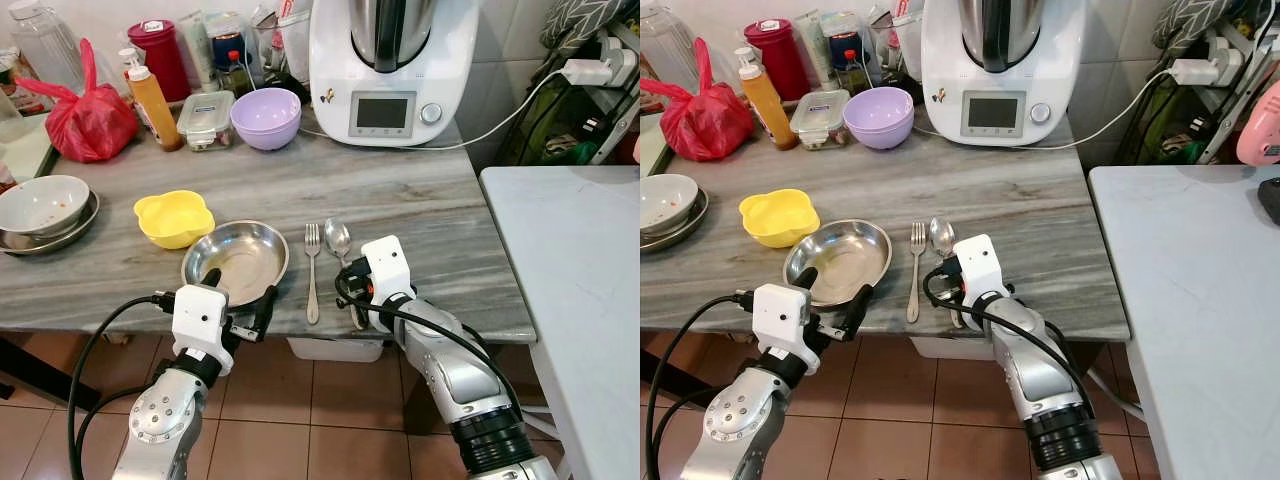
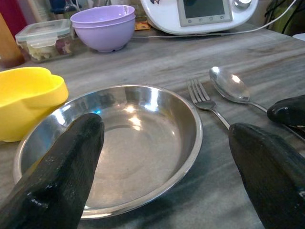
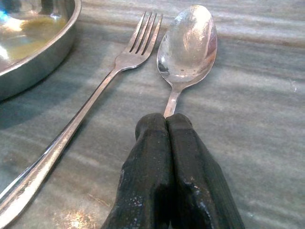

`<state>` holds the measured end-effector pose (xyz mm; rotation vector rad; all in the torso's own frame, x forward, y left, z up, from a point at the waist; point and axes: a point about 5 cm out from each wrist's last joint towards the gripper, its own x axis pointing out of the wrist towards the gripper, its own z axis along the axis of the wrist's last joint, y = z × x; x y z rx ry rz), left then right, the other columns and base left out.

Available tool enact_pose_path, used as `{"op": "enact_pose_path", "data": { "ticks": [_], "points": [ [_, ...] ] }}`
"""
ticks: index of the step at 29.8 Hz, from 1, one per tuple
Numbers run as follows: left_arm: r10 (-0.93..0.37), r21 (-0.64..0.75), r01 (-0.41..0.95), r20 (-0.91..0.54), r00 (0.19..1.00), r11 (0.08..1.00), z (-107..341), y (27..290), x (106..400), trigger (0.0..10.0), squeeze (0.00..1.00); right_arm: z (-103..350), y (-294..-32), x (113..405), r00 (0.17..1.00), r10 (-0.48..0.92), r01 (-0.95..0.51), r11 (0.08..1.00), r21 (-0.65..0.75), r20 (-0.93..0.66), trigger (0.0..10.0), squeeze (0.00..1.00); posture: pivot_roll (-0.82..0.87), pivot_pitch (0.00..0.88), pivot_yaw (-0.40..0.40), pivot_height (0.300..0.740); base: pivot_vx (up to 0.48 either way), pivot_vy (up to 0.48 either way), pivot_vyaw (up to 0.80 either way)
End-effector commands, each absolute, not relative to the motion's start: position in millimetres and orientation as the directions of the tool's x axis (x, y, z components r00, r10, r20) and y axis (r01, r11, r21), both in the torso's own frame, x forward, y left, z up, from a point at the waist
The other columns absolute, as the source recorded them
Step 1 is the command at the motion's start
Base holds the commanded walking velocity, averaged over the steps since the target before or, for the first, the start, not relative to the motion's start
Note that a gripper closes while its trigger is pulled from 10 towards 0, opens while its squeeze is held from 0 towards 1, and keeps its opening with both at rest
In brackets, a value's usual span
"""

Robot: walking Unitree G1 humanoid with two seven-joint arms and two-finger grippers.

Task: Setting the table

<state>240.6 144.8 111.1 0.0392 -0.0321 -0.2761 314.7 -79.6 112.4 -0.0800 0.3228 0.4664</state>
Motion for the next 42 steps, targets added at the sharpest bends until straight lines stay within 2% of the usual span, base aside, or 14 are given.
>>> {"op": "enact_pose_path", "data": {
  "ticks": [1, 2, 3, 13, 28, 31, 33, 37, 39, 42],
  "points": [
    [-0.278, 0.051, 0.277, 0.015, 0.961, 0.960, 110.4, 147.4, 240.8, 10.0, 0.00, 89.0, -86.6, 308.2, 0.815, 0.391, -0.427, 0.904, 0.012, -0.428, 10.0, 0.78, -0.06, 0.110, 0.097, 0.740, 0.000, 0.000, 0.00],
    [-0.278, 0.051, 0.277, 0.015, 0.961, 0.960, 110.4, 147.4, 240.8, 10.0, 0.00, 89.0, -86.6, 308.2, 0.815, 0.391, -0.427, 0.904, 0.012, -0.428, 10.0, 0.78, -0.06, 0.110, 0.097, 0.740, 0.000, 0.000, 0.00],
    [-0.278, 0.052, 0.277, 0.016, 0.960, 0.959, 110.6, 147.3, 241.2, 10.0, 0.00, 89.1, -86.7, 308.2, 0.815, 0.391, -0.426, 0.905, 0.017, -0.427, 10.0, 1.00, -0.06, 0.110, 0.097, 0.740, 0.000, 0.000, 0.00],
    [-0.278, 0.057, 0.277, 0.023, 0.960, 0.959, 112.0, 149.1, 241.7, 10.0, 0.00, 97.8, -85.5, 310.3, 0.838, 0.401, -0.422, 0.906, 0.027, -0.369, 10.0, 1.00, -0.07, 0.107, 0.094, 0.740, 0.000, 0.000, 0.00],
    [-0.153, 0.074, 0.147, 0.082, 0.985, 0.986, 119.8, 167.8, 242.9, 10.0, 0.00, 141.3, -84.9, 315.8, 0.907, 0.413, -0.414, 0.910, 0.003, -0.088, 10.0, 1.00, -0.06, 0.099, 0.084, 0.740, 0.000, 0.000, 0.00],
    [-0.102, 0.088, 0.095, 0.089, 0.991, 0.992, 120.1, 174.3, 242.4, 10.0, 0.00, 148.7, -90.0, 316.5, 0.921, 0.386, -0.387, 0.922, -0.015, -0.040, 10.0, 1.00, -0.06, 0.095, 0.080, 0.740, 0.000, 0.000, 0.00],
    [-0.025, 0.097, 0.017, 0.080, 0.996, 0.995, 116.6, 183.6, 240.3, 10.0, 0.00, 156.7, -101.5, 317.2, 0.941, 0.338, -0.336, 0.940, -0.064, 0.025, 10.0, 1.00, -0.06, 0.087, 0.074, 0.740, 0.000, 0.000, 0.00],
    [0.017, 0.102, -0.024, 0.071, 0.997, 0.994, 114.0, 188.4, 238.2, 10.0, 0.00, 159.1, -108.7, 316.8, 0.950, 0.309, -0.304, 0.948, -0.093, 0.048, 10.0, 1.00, -0.06, 0.083, 0.071, 0.740, 0.000, 0.000, 0.00],
    [0.096, 0.109, -0.102, 0.060, 0.994, 0.989, 108.6, 197.4, 231.2, 10.0, 0.00, 160.3, -124.2, 313.5, 0.962, 0.264, -0.250, 0.956, -0.154, 0.075, 10.0, 1.00, -0.06, 0.078, 0.067, 0.740, 0.000, 0.000, 0.00],
    [0.130, 0.118, -0.135, 0.048, 0.990, 0.984, 104.5, 200.6, 226.6, 10.0, 0.00, 155.7, -135.7, 309.9, 0.971, 0.232, -0.220, 0.962, -0.160, 0.060, 10.0, 1.00, -0.07, 0.076, 0.063, 0.740, 0.000, 0.000, 0.00]
  ]
}}
